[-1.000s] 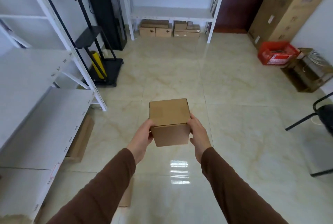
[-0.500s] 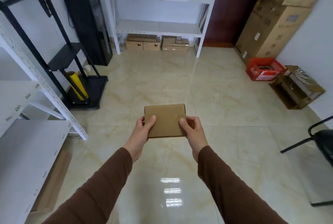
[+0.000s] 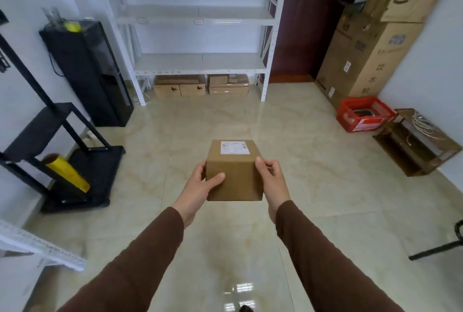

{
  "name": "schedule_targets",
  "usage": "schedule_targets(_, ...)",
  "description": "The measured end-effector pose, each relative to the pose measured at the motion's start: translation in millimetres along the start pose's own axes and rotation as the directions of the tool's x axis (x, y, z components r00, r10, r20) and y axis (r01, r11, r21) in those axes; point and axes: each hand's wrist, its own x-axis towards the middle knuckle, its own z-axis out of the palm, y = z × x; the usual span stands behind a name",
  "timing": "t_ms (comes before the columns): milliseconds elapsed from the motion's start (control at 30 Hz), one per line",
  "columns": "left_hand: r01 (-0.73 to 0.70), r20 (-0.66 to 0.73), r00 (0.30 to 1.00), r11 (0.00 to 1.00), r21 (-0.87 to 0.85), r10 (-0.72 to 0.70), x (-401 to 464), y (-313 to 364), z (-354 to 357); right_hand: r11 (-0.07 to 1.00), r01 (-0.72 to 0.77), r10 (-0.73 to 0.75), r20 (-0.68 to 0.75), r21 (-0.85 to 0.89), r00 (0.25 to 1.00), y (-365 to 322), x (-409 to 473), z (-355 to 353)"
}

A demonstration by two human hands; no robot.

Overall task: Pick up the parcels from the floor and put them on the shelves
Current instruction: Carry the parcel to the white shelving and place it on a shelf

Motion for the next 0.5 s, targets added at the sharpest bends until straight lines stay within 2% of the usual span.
schedule_targets(133,-0.015,-0.098,0.995,0.999,-0.036,0.011,80,49,-6,1.0,0.013,-0.014,0.071,0.002,0.997,-43,91,26)
schedule_targets(300,-0.052,-0.247,0.968,0.997,-0.054,0.037,177,90,-52,0.999,0.052,-0.049,0.203,-0.006,0.978,-76,197,95)
schedule_targets(500,-0.145,-0.271,0.955,0.986,-0.078,0.119,313,131,-135,0.994,0.108,-0.094,0.312,-0.027,0.945,-108,323,200)
